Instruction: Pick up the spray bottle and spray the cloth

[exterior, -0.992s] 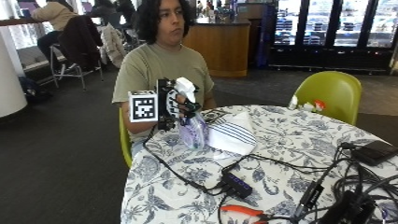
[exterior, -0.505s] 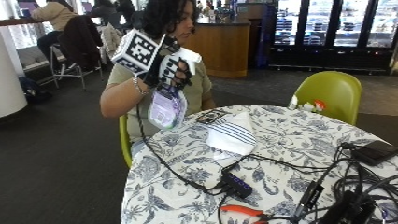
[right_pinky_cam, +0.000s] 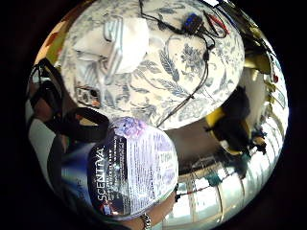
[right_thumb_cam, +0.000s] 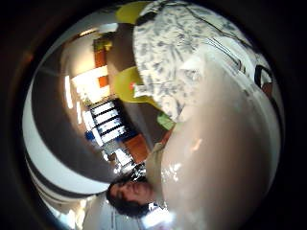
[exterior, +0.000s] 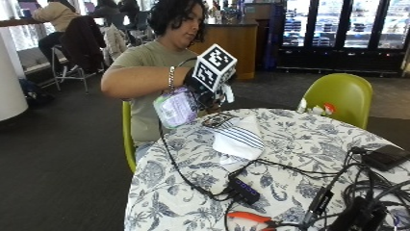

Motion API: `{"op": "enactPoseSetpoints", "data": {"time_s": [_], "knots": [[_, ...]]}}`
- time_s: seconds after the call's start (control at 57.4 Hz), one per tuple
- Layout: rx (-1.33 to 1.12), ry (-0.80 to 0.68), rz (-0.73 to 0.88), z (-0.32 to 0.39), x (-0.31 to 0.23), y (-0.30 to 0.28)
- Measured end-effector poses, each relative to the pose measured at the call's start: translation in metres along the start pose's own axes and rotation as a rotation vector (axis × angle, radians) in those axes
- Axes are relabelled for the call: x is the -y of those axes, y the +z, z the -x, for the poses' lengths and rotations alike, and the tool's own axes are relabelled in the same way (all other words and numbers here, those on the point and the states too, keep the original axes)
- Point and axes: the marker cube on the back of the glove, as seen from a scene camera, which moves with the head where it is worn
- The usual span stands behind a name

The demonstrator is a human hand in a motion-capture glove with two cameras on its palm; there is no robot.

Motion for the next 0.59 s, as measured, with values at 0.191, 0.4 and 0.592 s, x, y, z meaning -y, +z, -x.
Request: {"op": "enactPoseSetpoints", "data": {"time_s": [0.191,0.4,0.592], "knots": [[-0.225,0.225,0.088,-0.012,0.037,0.040],[-0.284,0.325,0.210,-0.022,0.049,0.071],[-0.286,0.339,0.232,-0.025,0.050,0.073]]}}
